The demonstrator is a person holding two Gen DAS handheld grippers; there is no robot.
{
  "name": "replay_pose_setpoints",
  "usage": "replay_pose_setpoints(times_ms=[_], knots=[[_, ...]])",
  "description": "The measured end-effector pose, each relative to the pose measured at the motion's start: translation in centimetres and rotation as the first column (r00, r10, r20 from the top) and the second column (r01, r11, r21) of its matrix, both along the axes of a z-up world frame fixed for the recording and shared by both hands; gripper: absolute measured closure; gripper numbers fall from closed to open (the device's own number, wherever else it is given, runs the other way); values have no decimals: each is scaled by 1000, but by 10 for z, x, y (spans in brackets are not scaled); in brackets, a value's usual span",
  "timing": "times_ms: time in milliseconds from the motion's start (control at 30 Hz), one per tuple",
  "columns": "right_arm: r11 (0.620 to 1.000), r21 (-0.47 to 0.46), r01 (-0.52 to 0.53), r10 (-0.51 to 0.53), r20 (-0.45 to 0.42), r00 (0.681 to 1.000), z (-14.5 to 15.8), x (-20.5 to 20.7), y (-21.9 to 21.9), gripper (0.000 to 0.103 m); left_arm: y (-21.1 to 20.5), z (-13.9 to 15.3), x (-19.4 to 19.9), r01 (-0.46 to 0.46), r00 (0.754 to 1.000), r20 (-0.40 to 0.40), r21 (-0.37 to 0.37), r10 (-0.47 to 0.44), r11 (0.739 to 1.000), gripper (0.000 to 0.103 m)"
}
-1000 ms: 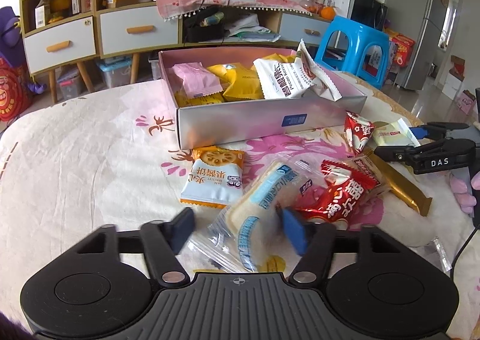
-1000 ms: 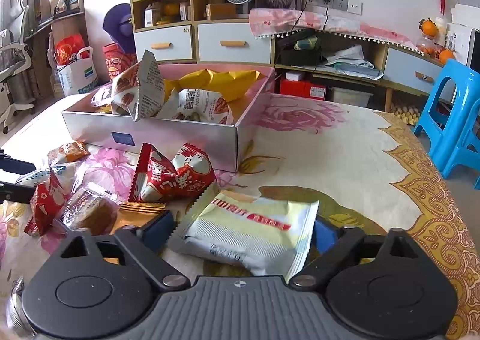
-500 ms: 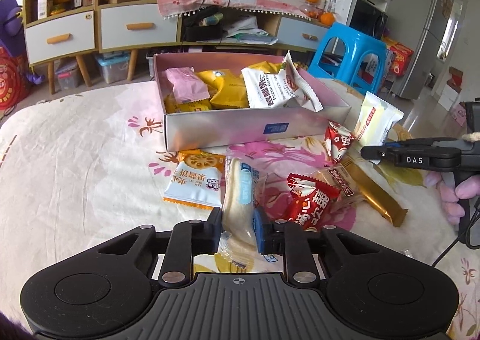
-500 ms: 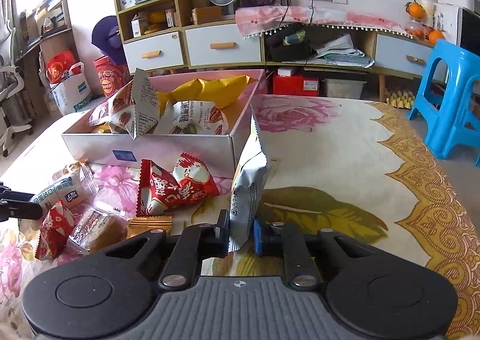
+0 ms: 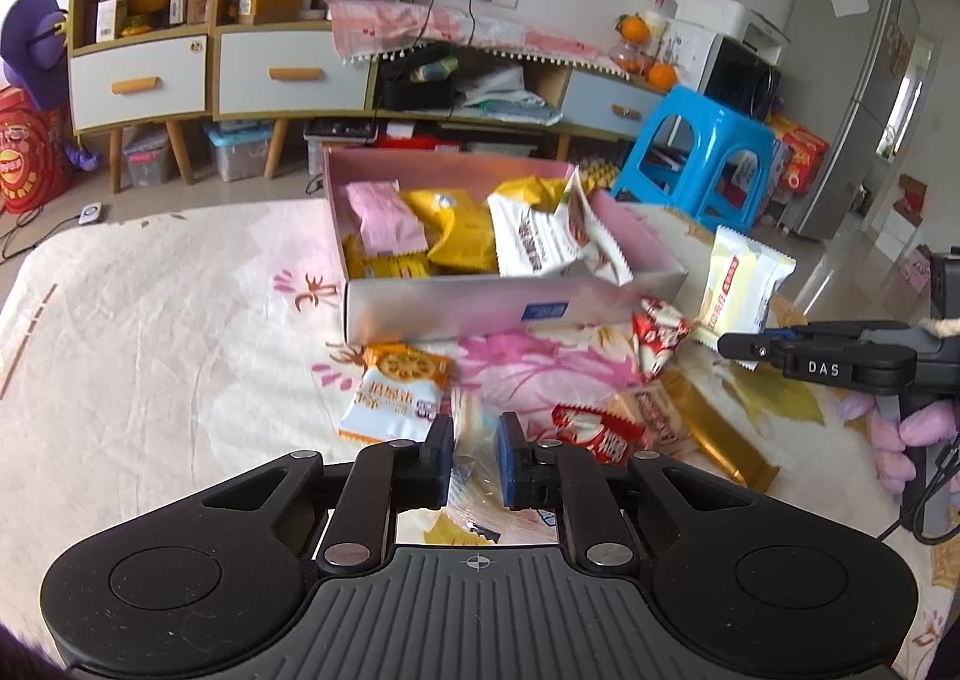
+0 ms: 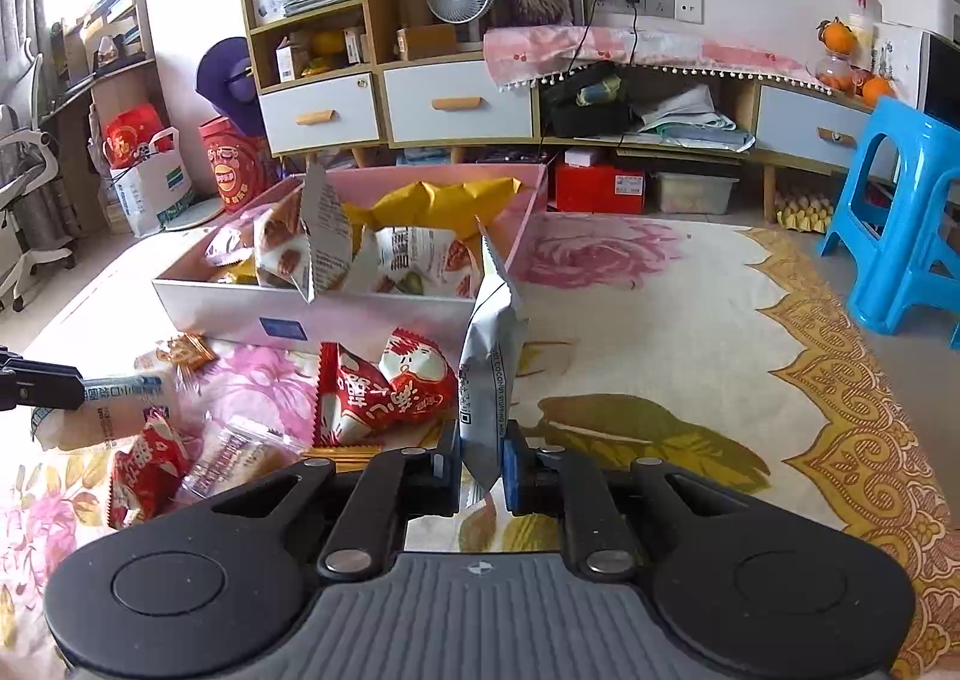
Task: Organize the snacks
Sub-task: 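Carry both packets into the pink box and open both tools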
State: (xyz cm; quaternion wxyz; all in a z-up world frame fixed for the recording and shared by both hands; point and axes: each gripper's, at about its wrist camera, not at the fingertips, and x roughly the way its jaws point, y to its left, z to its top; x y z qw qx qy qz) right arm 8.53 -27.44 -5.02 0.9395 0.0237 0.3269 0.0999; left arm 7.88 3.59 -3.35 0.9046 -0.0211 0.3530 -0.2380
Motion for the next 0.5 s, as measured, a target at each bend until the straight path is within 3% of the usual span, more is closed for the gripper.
replay_pose_setpoints(times_ms=[267,500], knots=[[1000,15,7,-8,33,999,15,-4,0,99,1,12,-2,-10,1000,11,-8,10,1000,93],[1000,15,-3,2,52,999,24,-7,4,99,-5,0,0,97,991,-94,70,-90,993,93]])
